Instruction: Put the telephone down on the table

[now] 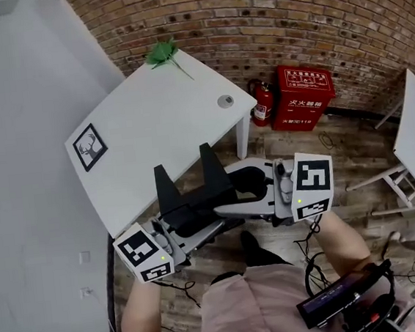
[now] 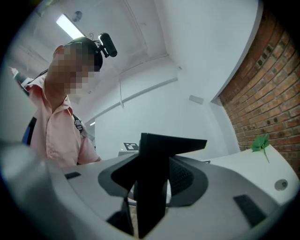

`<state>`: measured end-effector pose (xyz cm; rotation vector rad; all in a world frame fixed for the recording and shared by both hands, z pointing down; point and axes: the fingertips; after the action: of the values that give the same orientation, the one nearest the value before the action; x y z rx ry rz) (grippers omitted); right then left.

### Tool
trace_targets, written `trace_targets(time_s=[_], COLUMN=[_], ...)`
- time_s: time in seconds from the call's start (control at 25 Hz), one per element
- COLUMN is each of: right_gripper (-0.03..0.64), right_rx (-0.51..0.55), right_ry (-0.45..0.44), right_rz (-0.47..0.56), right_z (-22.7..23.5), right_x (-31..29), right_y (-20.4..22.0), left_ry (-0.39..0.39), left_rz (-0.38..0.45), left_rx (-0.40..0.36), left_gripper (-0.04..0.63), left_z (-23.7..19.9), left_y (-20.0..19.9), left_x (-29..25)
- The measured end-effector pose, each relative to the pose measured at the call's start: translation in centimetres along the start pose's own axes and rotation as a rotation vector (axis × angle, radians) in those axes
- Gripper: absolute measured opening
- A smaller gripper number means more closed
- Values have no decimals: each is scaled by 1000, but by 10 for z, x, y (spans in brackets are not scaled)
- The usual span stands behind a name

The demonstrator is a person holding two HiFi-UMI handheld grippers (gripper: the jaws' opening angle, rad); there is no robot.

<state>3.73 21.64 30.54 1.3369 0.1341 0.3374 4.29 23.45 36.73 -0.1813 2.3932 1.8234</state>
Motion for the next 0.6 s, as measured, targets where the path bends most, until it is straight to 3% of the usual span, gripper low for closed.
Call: trace_targets(time_s=[0.2,0.4,0.6], right_gripper=[183,183,183], right_rx=[15,36,18], right_ry=[-59,-108,-126], right_rz=[-5,-5,-33], right_z=[32,48,88], right_x=[-1,-13,-38], right_y=[-26,-33,-32], left_ry=[-56,-106,-127], left_rz=[19,16,29], left_rx=[-7,-32,-9], left_gripper=[163,163,163], left_z=[-31,-52,-96], left_y=[-28,-36,-39], left_x=[-10,-3,7])
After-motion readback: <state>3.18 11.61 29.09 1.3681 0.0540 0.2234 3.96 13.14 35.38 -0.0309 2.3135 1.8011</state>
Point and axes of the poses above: the fingertips, and each gripper's own axes: x backward along the fingers, z to its right, y out of its underside
